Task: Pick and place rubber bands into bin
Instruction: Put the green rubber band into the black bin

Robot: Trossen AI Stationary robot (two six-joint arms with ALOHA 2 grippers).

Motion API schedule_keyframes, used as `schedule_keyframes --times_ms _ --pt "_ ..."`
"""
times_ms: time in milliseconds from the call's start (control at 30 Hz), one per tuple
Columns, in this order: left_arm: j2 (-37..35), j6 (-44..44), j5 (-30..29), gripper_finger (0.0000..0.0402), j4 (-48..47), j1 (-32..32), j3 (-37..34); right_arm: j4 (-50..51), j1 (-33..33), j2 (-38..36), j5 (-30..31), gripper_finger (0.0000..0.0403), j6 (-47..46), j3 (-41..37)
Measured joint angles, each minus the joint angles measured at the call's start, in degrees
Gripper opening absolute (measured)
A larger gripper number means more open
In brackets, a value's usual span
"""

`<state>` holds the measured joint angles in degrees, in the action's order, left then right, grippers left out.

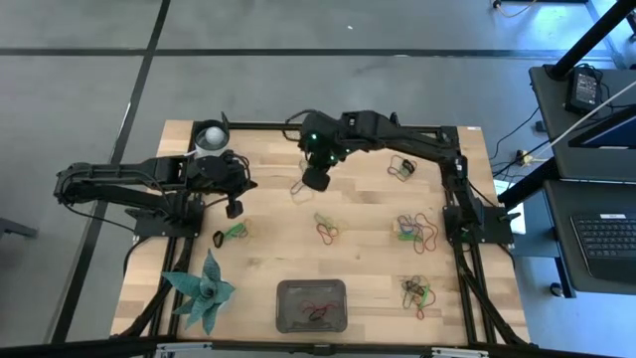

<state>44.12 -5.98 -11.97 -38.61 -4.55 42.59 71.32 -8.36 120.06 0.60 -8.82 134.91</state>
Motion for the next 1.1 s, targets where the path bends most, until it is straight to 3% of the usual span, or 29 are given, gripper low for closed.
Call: schedule_keyframes --times_ms 300,533,733,933,1100 --pt "0.0 -0.75 0.28 0.0002 -0.16 -0.01 0.0 1.22 11.8 -2.8 4.21 0.0 -1.99 -0.02" --pt "0.0 -0.94 0.3 0.0002 -0.15 -0.01 0.0 1.11 22.81 -2.96 4.77 0.0 -9.16 -1.03" --pt "0.0 -2.58 0.36 0.0002 -0.15 -0.01 0.0 1.43 31.26 -2.85 11.41 0.0 -16.78 -1.36" --pt "0.0 -3.3 1.24 0.0002 -0.17 -0.01 0.0 1.35 35.95 -2.52 14.91 0.0 -23.88 -1.31" --pt "0.01 -2.03 1.39 0.0002 -0.29 0.0 0.0 -0.21 38.11 0.12 14.89 0.0 -24.5 -1.31"
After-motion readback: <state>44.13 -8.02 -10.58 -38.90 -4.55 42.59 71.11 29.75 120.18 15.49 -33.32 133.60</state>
